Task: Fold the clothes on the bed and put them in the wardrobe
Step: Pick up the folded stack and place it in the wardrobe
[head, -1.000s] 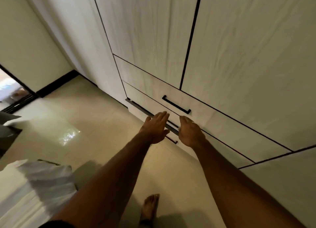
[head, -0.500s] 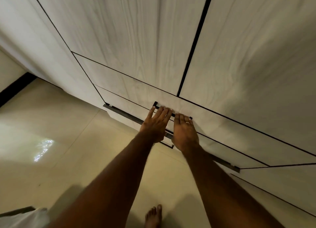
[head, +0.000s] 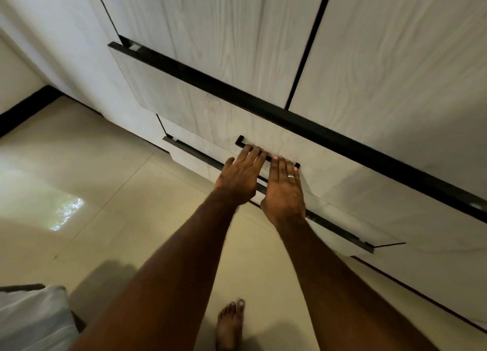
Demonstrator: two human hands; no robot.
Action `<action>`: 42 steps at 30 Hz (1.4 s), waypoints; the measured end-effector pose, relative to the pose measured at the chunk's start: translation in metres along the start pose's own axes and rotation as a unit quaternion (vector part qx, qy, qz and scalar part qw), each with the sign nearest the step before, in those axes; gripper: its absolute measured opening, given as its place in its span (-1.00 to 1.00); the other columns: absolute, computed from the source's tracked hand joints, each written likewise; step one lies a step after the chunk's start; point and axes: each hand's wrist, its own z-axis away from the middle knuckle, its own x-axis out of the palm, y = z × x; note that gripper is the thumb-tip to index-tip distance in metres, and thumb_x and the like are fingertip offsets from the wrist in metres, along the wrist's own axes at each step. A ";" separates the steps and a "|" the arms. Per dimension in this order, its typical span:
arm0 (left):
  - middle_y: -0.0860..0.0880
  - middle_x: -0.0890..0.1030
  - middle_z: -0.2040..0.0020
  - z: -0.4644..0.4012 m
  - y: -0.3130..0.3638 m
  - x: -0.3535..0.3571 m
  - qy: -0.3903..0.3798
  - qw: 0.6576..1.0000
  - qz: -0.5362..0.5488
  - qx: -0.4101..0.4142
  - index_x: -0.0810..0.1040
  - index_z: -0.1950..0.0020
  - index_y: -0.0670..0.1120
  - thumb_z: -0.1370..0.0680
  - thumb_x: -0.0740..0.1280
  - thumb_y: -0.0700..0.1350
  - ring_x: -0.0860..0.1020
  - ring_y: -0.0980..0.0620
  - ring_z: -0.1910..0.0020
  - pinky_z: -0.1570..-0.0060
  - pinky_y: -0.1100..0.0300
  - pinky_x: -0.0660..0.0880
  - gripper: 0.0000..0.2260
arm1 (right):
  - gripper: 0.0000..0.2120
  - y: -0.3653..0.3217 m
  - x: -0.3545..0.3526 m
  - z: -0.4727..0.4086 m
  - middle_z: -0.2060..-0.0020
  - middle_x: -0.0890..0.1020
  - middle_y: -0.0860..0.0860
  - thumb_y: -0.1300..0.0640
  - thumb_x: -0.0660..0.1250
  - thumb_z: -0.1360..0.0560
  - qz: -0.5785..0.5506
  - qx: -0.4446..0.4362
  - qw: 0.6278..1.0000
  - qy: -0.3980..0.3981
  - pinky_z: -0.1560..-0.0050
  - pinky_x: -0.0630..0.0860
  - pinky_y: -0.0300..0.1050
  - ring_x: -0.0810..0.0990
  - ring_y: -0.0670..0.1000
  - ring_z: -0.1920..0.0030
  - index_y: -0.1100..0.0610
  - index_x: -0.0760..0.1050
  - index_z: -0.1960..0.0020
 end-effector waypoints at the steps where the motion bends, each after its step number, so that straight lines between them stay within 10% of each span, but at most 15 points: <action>1: -0.07 -0.06 -0.66 0.010 0.001 0.004 0.008 1.000 0.003 -0.006 -0.05 -0.65 -0.06 -0.56 0.26 -0.26 -0.16 -0.07 -0.63 -0.56 -0.20 0.10 -0.26 | 0.00 -0.003 0.005 0.008 -0.61 -0.23 0.20 -0.02 0.34 -0.55 -0.003 -0.005 1.000 0.005 -0.61 -0.19 0.09 -0.23 0.19 -0.61 0.23 -0.35 -0.60; 16: -0.01 -0.13 -0.67 0.251 -0.019 0.051 0.059 0.998 -0.019 -0.028 -0.09 -0.66 -0.04 -0.53 0.25 -0.30 -0.24 0.01 -0.62 -0.37 -0.01 0.43 -0.21 | -0.15 -0.112 0.085 0.208 -0.61 -0.25 0.20 0.10 0.20 -0.60 -0.031 -0.056 0.992 0.111 -0.48 -0.41 0.11 -0.26 0.20 -0.61 0.22 -0.34 -0.60; 34: -0.07 -0.17 -0.66 0.455 -0.044 0.061 0.005 1.000 -0.027 -0.011 -0.14 -0.65 -0.07 -0.52 0.25 -0.36 -0.23 -0.05 -0.62 -0.60 -0.01 -0.05 -0.18 | -0.11 -0.221 0.107 0.386 -0.63 -0.12 0.18 0.07 0.28 -0.56 -0.027 -0.050 0.996 0.062 -0.56 -0.27 0.07 -0.14 0.16 -0.63 0.23 -0.24 -0.63; 42: 0.00 -0.21 -0.66 0.464 -0.034 0.049 -0.023 0.997 -0.064 -0.039 -0.19 -0.65 -0.01 -0.57 0.22 -0.34 -0.22 -0.02 -0.63 -0.52 -0.19 0.22 -0.20 | -0.12 -0.223 0.098 0.394 -0.62 -0.12 0.21 0.06 0.28 -0.58 0.000 -0.052 0.998 0.046 -0.57 -0.21 0.11 -0.13 0.20 -0.62 0.26 -0.24 -0.62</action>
